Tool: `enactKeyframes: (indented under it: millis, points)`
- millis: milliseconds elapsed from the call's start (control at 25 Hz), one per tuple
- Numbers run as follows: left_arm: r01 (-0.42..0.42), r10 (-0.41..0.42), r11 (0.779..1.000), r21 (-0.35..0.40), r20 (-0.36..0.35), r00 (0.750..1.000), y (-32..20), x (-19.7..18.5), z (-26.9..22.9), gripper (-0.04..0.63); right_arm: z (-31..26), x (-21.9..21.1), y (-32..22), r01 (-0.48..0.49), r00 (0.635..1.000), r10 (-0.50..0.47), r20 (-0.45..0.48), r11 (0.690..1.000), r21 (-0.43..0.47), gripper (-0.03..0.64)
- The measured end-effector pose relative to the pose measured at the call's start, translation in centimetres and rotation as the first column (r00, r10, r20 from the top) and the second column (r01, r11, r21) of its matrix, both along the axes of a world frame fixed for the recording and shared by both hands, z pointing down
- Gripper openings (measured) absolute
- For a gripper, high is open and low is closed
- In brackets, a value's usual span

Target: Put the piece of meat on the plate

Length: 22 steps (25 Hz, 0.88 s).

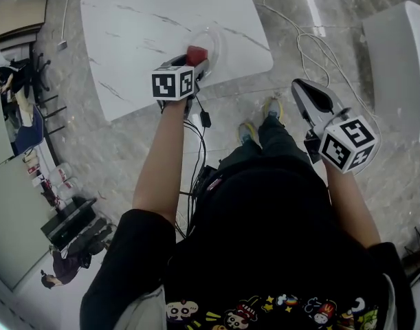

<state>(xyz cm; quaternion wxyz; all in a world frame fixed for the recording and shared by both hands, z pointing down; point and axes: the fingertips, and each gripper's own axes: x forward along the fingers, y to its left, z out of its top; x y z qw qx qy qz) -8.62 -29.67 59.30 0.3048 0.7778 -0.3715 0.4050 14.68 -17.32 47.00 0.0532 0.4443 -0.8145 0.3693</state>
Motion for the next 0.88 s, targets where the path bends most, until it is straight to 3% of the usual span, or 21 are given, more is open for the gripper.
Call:
enactKeyframes:
  millis: [360, 880]
  points:
    - [-0.050, 0.053, 0.998, -0.037, 0.083, 0.995, -0.5, 0.0, 1.0, 0.385, 0.5, 0.1, -0.1, -0.015, 1.000, 0.015, 0.012, 1.000, -0.012, 0.023]
    - [-0.048, 0.053, 0.998, -0.047, 0.107, 0.993, -1.0, 0.6, 1.4, 0.385, 1.1, 1.4, -0.5, -0.047, 0.999, 0.047, 0.019, 0.999, -0.022, 0.023]
